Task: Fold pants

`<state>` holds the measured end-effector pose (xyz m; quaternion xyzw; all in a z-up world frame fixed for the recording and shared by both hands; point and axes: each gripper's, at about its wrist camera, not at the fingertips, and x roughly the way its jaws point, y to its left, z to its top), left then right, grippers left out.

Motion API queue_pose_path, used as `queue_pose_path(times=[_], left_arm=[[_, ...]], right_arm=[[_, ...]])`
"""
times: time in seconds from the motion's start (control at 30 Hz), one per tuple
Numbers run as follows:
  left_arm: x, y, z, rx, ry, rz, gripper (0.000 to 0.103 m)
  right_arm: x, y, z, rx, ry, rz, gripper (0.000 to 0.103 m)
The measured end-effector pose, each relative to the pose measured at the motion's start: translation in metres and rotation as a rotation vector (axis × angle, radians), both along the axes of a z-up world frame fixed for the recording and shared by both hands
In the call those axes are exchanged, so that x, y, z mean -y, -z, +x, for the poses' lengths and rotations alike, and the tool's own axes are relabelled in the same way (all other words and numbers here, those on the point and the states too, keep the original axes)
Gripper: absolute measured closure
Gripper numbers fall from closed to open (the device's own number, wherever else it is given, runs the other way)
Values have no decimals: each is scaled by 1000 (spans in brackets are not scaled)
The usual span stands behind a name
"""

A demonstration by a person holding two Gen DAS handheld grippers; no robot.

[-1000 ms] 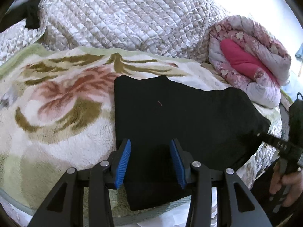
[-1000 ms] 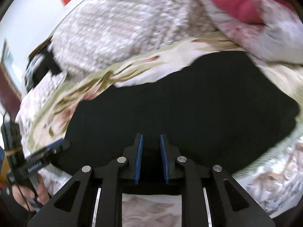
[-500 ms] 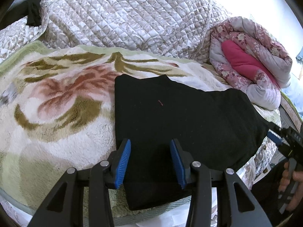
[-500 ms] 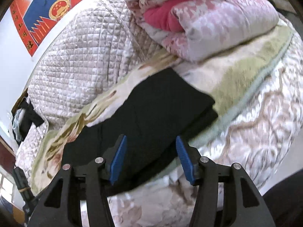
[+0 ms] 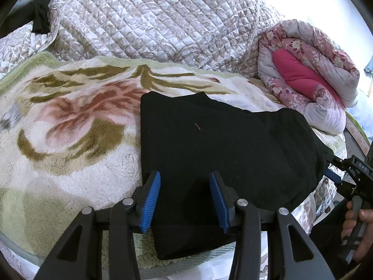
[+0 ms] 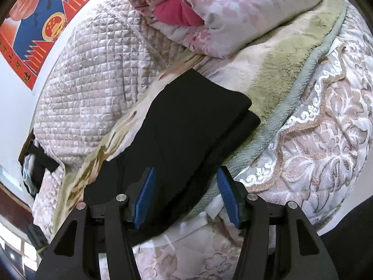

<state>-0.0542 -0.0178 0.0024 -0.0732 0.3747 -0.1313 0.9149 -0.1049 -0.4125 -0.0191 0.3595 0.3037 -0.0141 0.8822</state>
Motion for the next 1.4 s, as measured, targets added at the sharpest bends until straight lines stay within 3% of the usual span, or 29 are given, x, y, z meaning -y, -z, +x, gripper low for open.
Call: queue_pose_path(times=[0.4,0.53,0.63,0.67,0.7,0.87,1.0,1.2,1.3,1.4], left_arm=[[2,1,0,7,5,14,54],[2,2,0,8,6,15,53],[2,2,1,8,7,18,52],[2,2,1,8,7,16,52],[2,2,1,8,6,14,52],[-4,-6,5,-12,-1,-33,52],[-17,-12,8,-17,-50,-53,52],[-44,-19,5,-15,-130,-72,52],[-59,-23,0,-11,-180,-69,52],[-75,-23,-6,-22,-225,-86,52]], right_arm=[[25,-5,9,85,75,95,48],[31,1,29,37,71,90,46],[33,2,42,8,66,69,58],[31,-1,46,4,53,48,71],[30,-4,47,4,38,37,77],[13,-34,52,46,-42,-48,80],[-17,-71,61,108,-145,-118,80],[-107,-109,72,181,-361,-246,80],[-160,-106,78,185,-480,-298,80],[-208,-83,81,150,-616,-313,80]])
